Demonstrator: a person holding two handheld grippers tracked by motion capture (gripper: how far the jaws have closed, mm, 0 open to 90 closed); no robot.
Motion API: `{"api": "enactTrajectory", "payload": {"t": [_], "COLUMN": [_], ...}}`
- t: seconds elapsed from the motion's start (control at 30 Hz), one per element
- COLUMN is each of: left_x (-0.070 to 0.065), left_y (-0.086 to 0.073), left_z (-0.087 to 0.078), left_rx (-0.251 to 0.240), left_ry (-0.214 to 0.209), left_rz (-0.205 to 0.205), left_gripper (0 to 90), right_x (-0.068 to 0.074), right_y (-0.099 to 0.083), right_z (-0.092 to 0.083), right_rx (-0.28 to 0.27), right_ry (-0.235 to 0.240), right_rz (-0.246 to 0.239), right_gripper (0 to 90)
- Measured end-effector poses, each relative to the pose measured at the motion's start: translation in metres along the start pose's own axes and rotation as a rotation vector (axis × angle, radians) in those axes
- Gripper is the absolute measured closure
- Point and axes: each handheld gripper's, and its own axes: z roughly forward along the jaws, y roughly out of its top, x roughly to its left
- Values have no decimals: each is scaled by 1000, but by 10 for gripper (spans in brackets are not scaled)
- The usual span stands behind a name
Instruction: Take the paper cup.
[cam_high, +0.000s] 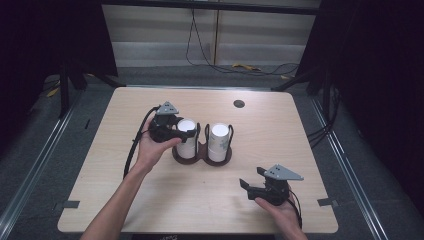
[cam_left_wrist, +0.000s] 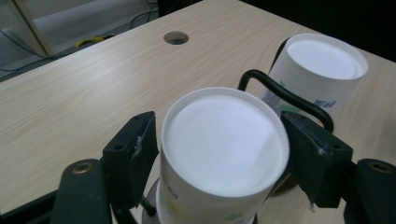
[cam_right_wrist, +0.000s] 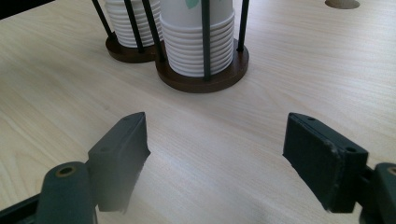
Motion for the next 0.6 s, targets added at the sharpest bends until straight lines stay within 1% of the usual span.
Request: {"api": "enactTrajectory", "payload": {"t": [0.03,0.07,0.2,0.23,0.27,0.4,0.53,0.6], "left_x": [0,1,1,0,-2,-3,-2,-1], "left_y": [0,0,-1,-1,-2,-2,-2,-2], "left_z": [0,0,2,3,3,3,1,0], "left_rx": [-1,2,3,9,1,-6,-32,-33], "left_ry": [-15,-20,-18,-10,-4,-5,-5,-6], "left_rz": [-5,-5,-9,6,19,16,1,2], "left_gripper": [284,283,283,306,331,339,343,343], "right_x": [0,0,0,0,0,0,1,1], "right_y": [0,0,0,0,0,0,0,0], "right_z": [0,0,0,0,0,0,0,0], "right_rx": [-1,0,-1,2,2,1,-1,-1], "right_ry": [0,1,3,3,3,5,8,8], "right_rz": [-1,-2,1,-4,-4,-2,-7,-6], "right_gripper": [220,220,219,219,219,219,219,219]}}
